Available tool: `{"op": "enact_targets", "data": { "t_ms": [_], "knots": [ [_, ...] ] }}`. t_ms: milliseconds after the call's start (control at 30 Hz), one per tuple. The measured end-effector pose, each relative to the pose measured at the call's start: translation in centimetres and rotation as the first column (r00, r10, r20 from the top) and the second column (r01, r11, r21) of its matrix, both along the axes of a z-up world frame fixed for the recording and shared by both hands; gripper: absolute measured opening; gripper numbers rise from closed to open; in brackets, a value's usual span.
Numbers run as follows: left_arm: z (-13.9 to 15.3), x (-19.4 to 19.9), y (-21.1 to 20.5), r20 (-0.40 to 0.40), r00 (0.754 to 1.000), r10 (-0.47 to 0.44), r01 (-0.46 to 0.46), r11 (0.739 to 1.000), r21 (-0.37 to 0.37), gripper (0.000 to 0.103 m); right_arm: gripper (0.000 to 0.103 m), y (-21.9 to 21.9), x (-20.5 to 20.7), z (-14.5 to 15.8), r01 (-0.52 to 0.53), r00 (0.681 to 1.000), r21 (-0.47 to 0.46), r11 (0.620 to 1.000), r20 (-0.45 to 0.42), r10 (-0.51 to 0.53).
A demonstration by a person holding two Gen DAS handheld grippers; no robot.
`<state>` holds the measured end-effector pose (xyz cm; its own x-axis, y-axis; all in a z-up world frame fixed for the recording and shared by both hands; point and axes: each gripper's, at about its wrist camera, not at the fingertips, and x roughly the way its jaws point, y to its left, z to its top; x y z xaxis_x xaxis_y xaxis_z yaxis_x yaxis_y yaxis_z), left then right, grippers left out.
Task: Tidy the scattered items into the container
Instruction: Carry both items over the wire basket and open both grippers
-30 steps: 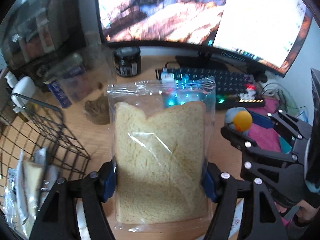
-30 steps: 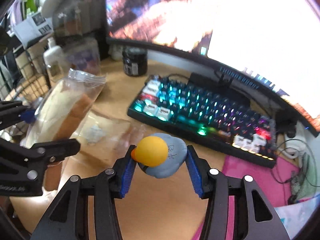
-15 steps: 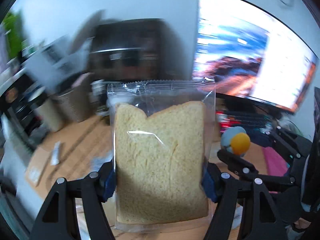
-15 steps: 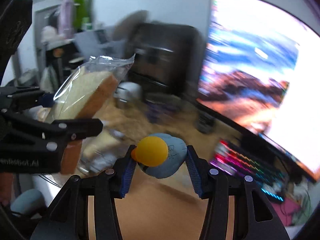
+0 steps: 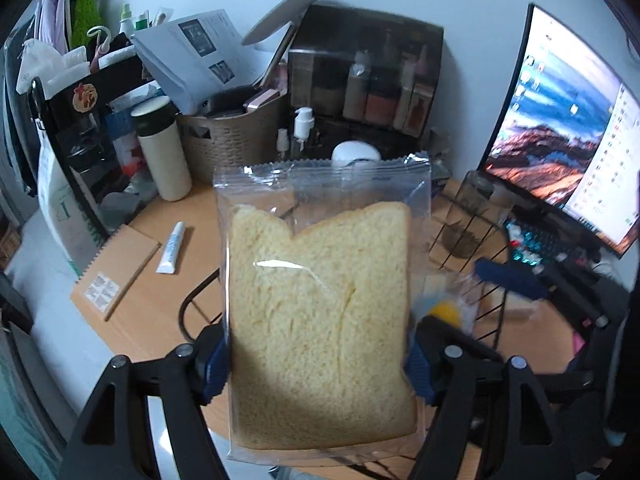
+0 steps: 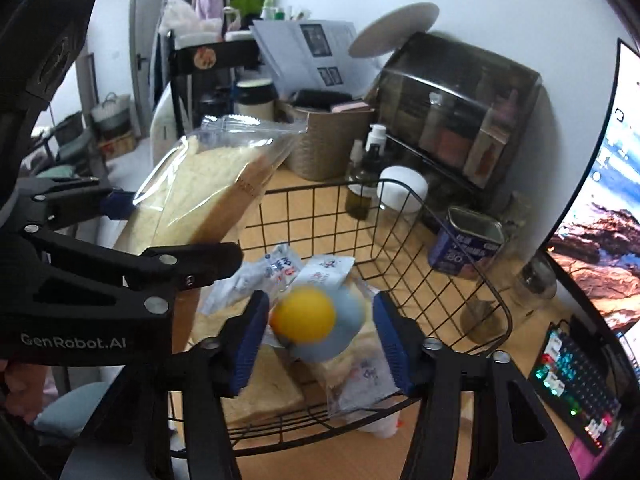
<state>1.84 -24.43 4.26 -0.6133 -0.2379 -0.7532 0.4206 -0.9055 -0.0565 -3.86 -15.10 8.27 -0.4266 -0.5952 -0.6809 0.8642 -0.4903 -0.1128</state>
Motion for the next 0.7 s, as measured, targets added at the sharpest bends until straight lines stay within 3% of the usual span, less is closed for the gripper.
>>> {"op": "enact_targets", "data": {
  "t_ms": [100, 567, 700],
  "knots": [
    [-0.2, 0.0, 0.1, 0.012, 1.000, 0.006, -0.007, 1.000, 0.015, 0.077, 0.063, 0.4, -0.4, 0.2, 0.016, 1.000, 0.003, 1.000, 0.004, -0.016],
    [1.2, -0.1, 1.7, 0.008, 1.000, 0.008, -0.008, 1.000, -0.014, 0.080, 0.064, 3.9, -1.2, 1.1, 0.051, 0.999, -0.012, 0.999, 0.000, -0.051],
    [1.5, -0.3, 1.8, -0.011, 1.000, -0.001, 0.002, 0.999, 0.049, 0.080, 0.064, 5.3, -1.5, 1.5, 0.069, 0.998, -0.023, 0.997, 0.004, -0.069]
  ]
}}
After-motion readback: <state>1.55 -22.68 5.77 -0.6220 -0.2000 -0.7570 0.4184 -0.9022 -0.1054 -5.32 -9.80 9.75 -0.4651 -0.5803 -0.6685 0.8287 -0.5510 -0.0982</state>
